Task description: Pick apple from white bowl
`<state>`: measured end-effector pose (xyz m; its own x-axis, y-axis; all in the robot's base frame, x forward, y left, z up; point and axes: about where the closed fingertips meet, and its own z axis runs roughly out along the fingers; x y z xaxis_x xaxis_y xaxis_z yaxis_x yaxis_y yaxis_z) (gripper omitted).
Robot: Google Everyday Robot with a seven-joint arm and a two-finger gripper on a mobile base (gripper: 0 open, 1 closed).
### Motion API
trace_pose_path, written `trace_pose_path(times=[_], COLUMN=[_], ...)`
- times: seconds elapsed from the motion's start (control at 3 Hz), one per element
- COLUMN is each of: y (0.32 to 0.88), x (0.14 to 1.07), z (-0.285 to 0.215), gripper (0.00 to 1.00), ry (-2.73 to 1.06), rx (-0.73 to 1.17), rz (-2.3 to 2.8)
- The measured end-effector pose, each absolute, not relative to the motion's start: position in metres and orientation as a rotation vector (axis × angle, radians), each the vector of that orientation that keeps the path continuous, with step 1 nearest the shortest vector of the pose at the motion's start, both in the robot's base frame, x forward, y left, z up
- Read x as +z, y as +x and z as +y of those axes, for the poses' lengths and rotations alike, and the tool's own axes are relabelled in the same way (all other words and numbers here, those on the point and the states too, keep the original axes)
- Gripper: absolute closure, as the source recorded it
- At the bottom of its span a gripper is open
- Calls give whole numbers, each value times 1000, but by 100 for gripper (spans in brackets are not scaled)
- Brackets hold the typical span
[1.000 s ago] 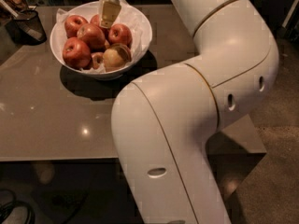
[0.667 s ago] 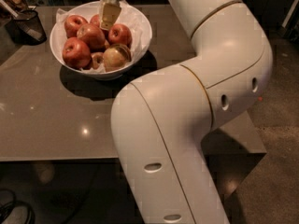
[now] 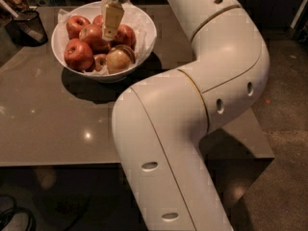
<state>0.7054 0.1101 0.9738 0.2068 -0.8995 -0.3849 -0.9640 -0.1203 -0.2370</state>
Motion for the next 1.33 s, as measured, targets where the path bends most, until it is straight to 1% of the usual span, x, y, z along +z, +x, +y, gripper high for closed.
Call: trace_pose_path(times=[0.33,1.33], y=[707,685], x=[971,1009], z=[114,123], gripper=[34,35], ry=[-2061,-2029], rx=[214,204], rz=[1732,1744])
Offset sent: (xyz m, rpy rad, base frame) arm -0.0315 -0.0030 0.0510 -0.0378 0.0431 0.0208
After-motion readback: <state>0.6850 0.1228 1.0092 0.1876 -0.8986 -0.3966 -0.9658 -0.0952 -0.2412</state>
